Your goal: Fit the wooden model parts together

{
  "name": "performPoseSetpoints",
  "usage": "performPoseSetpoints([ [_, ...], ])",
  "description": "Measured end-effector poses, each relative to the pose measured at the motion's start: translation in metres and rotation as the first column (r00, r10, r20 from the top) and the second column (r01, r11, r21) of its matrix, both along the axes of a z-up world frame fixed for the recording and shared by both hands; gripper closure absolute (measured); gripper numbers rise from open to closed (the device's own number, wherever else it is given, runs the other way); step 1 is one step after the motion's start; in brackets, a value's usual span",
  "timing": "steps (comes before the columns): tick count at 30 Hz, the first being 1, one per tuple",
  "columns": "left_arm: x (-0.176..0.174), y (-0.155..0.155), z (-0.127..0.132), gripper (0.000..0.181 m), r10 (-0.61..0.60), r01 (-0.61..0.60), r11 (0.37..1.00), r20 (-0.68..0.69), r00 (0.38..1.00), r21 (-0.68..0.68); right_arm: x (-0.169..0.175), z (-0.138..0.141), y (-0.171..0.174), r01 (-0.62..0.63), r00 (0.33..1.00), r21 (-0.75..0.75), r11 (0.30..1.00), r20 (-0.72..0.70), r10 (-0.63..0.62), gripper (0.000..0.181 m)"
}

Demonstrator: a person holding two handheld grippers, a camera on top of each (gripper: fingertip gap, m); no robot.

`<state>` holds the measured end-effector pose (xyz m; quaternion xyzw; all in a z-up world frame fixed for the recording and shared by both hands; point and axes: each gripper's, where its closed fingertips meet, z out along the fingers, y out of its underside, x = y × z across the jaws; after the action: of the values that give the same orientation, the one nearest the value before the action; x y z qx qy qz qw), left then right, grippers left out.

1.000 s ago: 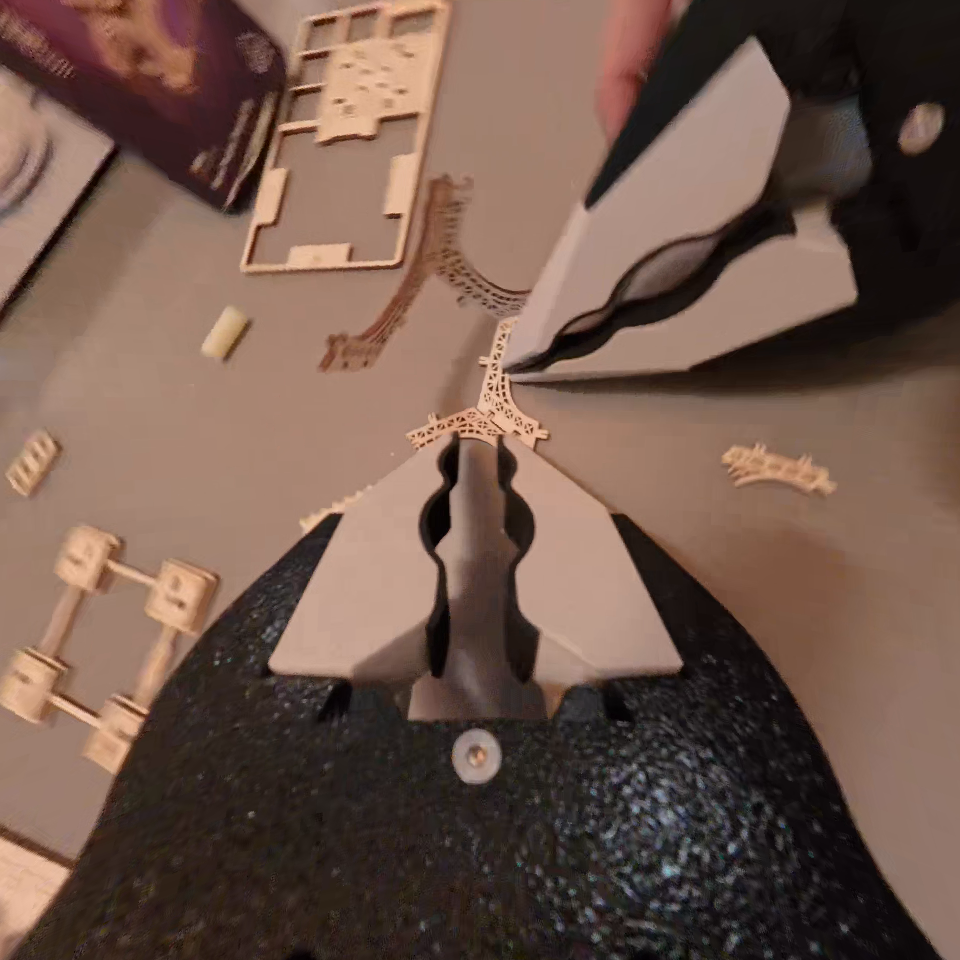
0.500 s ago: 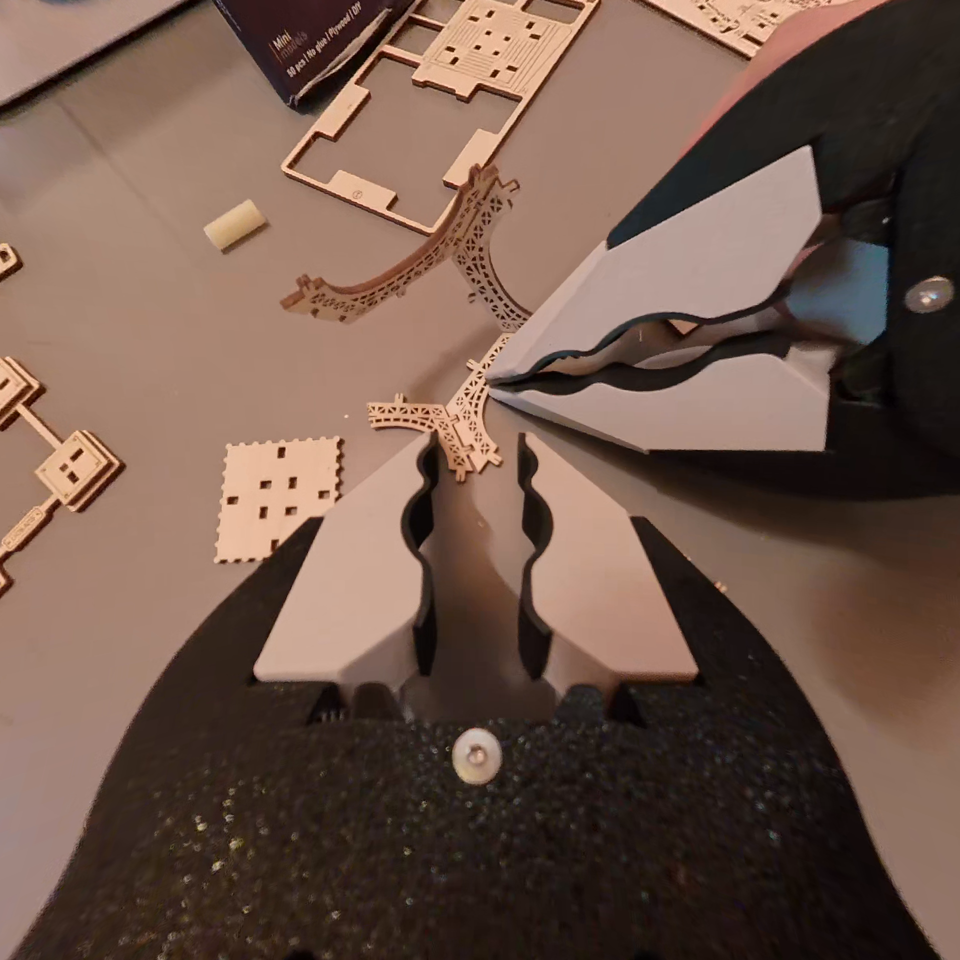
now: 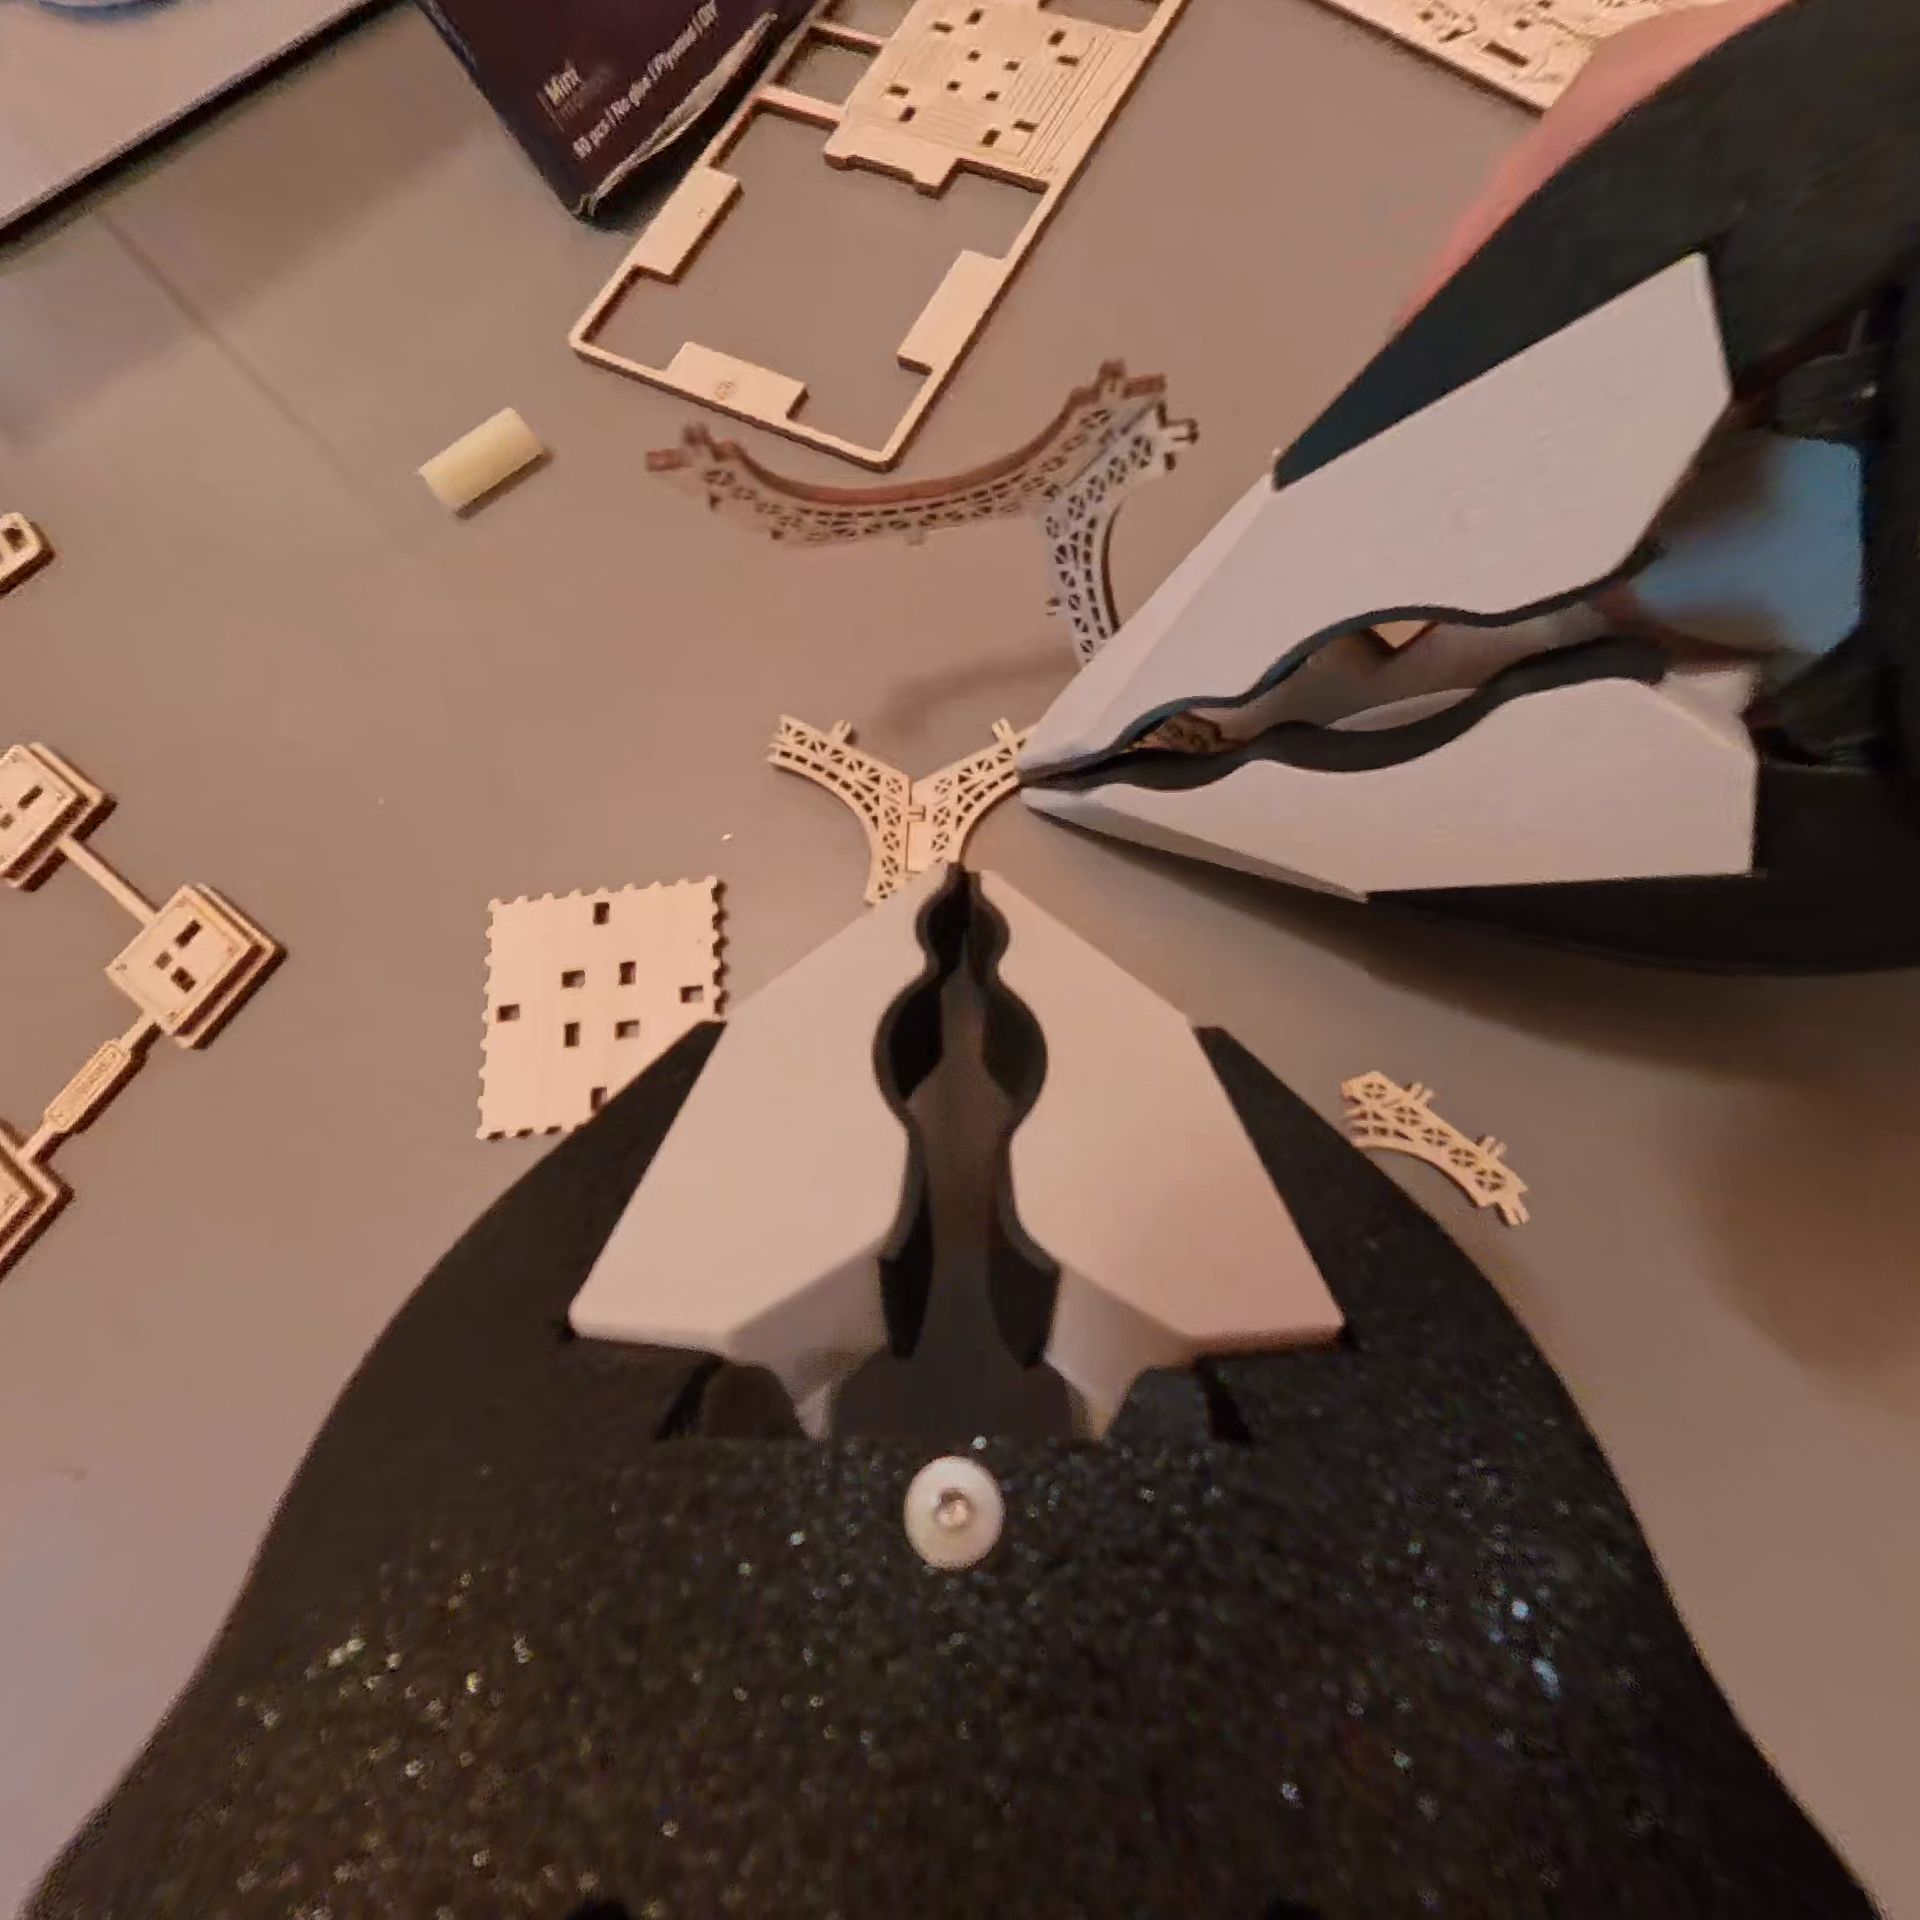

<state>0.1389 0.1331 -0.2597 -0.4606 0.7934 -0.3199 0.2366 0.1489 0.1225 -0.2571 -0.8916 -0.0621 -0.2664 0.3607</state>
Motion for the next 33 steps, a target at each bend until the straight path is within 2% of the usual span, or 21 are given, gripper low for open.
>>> performPoseSetpoints([
  [4, -0.001, 0.0, 0.0, 0.167, 0.007, -0.008, 0.999, 0.012, 1.0, 0.037, 0.0, 0.0, 0.0, -0.001, 1.0, -0.009, 1.0, 0.018, 0.002, 0.181],
  [5, 0.0, 0.003, 0.002, 0.144, 0.023, -0.024, 0.998, 0.032, 0.999, 0.053, 0.0, 0.0, 0.0, -0.003, 1.0, -0.01, 1.0, 0.02, 0.003, 0.181],
  [6, -0.001, 0.005, 0.004, 0.139, 0.021, -0.023, 0.998, 0.05, 0.999, 0.057, 0.0, 0.0, 0.0, -0.004, 1.0, -0.01, 1.0, 0.02, 0.005, 0.181],
  [10, 0.0, 0.017, 0.005, 0.132, 0.067, -0.068, 0.997, 0.055, 0.996, 0.028, 0.0, 0.0, 0.0, -0.006, 1.0, -0.011, 1.0, 0.022, 0.006, 0.181],
  [18, 0.002, 0.012, 0.001, 0.144, 0.076, -0.09, 0.983, -0.095, 0.993, -0.16, 0.0, 0.0, 0.0, -0.014, 0.999, -0.015, 1.0, 0.035, 0.015, 0.181],
  [24, 0.007, 0.008, 0.0, 0.166, 0.075, -0.094, 0.984, -0.132, 0.988, -0.15, 0.0, 0.0, 0.0, -0.012, 0.999, -0.013, 1.0, 0.033, 0.012, 0.181],
  [33, 0.006, 0.009, 0.001, 0.168, 0.028, -0.031, 0.996, -0.042, 0.999, -0.079, 0.001, 0.0, 0.0, 0.0, 1.0, -0.009, 1.0, 0.019, 0.0, 0.181],
])
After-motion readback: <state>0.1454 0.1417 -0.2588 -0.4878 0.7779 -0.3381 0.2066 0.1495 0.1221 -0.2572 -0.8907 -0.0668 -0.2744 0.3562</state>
